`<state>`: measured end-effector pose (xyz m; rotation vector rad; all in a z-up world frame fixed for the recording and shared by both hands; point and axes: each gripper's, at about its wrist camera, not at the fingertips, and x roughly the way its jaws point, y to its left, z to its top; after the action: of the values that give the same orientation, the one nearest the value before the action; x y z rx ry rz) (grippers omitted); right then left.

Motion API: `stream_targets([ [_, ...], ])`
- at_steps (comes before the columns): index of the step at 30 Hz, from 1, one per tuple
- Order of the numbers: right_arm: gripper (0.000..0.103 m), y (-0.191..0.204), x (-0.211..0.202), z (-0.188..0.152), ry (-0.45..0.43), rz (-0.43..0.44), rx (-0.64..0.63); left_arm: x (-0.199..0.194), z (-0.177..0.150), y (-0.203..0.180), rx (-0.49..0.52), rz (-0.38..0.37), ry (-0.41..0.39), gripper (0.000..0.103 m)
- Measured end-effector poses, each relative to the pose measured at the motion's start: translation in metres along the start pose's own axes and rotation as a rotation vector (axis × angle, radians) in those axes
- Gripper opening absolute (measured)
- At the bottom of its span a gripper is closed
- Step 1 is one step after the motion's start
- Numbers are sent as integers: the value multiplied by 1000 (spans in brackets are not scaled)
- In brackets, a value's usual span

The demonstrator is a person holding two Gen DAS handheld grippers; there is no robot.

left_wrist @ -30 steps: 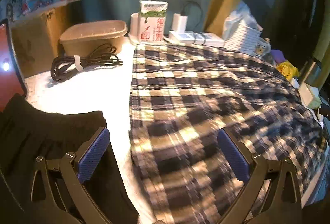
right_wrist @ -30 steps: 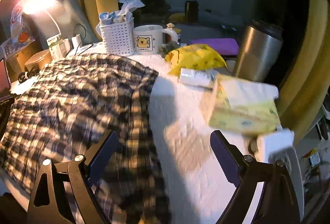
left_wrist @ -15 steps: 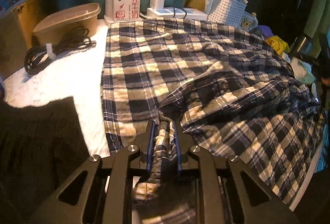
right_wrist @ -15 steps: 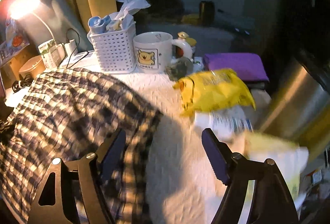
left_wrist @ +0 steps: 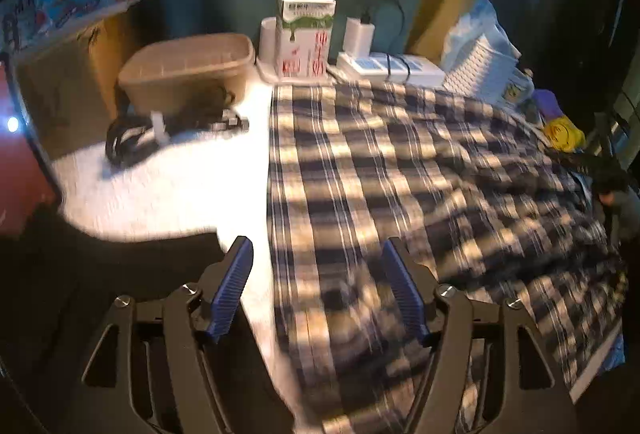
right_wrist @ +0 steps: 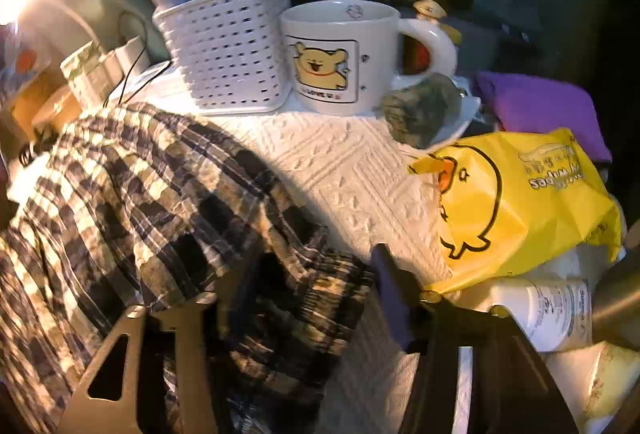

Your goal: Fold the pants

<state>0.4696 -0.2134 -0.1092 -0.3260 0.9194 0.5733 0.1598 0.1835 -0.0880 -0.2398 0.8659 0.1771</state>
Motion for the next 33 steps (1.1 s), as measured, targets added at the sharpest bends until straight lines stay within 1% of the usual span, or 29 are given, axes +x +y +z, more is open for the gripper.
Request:
stream_targets([
  [1, 36, 1, 0, 0, -2, -15, -14, 7, 5, 1, -2, -3, 0, 67],
  [2, 31, 2, 0, 1, -4, -9, -21, 15, 10, 2, -7, -7, 4, 67],
  [3, 30, 2, -1, 1, -8, 2, -16, 22, 13, 3, -12, 2, 9, 67],
  [5, 28, 1, -3, 3, -20, -6, -17, 36, 16, 2, -17, 33, 33, 67],
  [6, 28, 0, -5, 3, -29, -14, -21, 43, 17, 1, -11, 29, 43, 67],
  [10, 27, -1, -7, 15, -68, -87, -55, 67, 16, -5, 18, 39, 99, 67],
  [11, 27, -1, -7, 19, -71, -101, -65, 67, 15, -9, 40, 54, 88, 67],
  [13, 27, -2, -2, 27, -77, -141, -92, 68, 15, -13, 73, 74, 92, 67],
  [18, 27, -8, 17, 52, -71, -207, -125, 64, 11, -12, 87, 70, 83, 67],
  [21, 27, -10, 32, 61, -52, -240, -133, 61, 10, -10, 87, 77, 99, 67],
  [23, 27, -3, 37, 66, -45, -261, -128, 59, 12, -10, 77, 74, 110, 67],
  [25, 34, 8, 27, 68, -66, -282, -149, 48, 19, -15, 88, 45, 73, 67],
  [26, 46, 15, 20, 69, -82, -282, -157, 42, 24, -20, 99, 25, 48, 67],
  [27, 66, 22, 12, 70, -101, -270, -161, 36, 31, -27, 115, -3, 22, 67],
  [28, 72, 30, 2, 69, -123, -242, -158, 34, 35, -33, 128, -27, 6, 67],
  [30, 73, 47, -15, 67, -148, -154, -161, 34, 46, -52, 168, -92, -15, 67],
  [31, 73, 60, -21, 65, -144, -92, -172, 37, 49, -59, 182, -112, -16, 67],
  [33, 73, 85, -26, 61, -136, -9, -195, 47, 55, -75, 219, -149, -6, 67],
])
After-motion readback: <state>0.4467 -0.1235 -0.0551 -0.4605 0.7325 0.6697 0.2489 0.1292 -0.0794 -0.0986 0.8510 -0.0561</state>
